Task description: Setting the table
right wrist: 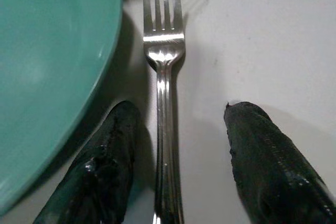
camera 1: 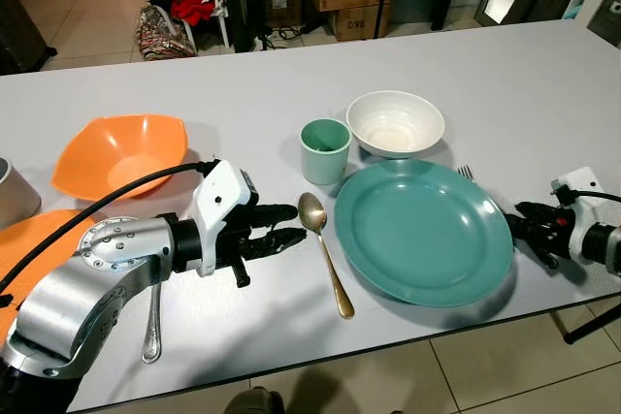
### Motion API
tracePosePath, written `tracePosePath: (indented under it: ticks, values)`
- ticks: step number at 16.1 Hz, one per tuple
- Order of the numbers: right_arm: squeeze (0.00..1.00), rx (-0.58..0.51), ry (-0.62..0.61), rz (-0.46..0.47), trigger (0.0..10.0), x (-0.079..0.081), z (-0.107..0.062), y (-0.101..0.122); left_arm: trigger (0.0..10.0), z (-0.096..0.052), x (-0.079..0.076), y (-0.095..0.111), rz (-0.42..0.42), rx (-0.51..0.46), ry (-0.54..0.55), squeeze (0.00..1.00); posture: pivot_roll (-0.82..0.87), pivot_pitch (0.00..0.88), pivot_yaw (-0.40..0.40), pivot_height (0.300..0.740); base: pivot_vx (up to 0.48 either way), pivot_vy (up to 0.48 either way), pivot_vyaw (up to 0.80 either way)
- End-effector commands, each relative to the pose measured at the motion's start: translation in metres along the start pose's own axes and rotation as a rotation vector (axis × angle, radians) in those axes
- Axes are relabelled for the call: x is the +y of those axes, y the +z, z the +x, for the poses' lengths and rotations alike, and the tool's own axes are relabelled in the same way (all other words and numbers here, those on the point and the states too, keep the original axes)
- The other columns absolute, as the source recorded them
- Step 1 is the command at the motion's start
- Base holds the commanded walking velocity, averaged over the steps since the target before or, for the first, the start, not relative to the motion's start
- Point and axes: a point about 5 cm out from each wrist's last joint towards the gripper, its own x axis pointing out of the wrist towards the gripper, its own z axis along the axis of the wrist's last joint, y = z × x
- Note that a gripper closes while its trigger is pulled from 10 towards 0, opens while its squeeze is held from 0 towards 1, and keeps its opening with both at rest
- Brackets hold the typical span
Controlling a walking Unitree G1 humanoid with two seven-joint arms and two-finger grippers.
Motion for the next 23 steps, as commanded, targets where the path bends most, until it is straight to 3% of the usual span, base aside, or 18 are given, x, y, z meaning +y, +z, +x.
tracePosePath:
  ticks: [1, 12, 23]
  values:
    - [0.00, 0.002, 0.018, 0.016, 0.0, 0.003, 0.003, -0.002, 10.0, 0.001, -0.001, 0.000, 0.009, 0.003, 0.000, 0.00, 0.06, 0.061, 0.041, 0.740, 0.000, 0.000, 0.00]
    - [0.00, -0.003, 0.020, 0.036, 0.0, 0.005, 0.004, -0.004, 10.0, 0.006, -0.008, -0.003, -0.024, -0.016, -0.030, 0.00, 0.04, 0.040, 0.038, 0.740, 0.000, 0.000, 0.00]
    - [0.00, -0.022, -0.079, 0.072, 0.0, -0.002, -0.005, -0.016, 10.0, 0.008, -0.011, -0.010, -0.047, -0.026, -0.005, 0.00, 0.01, 0.007, 0.039, 0.740, 0.000, 0.000, 0.00]
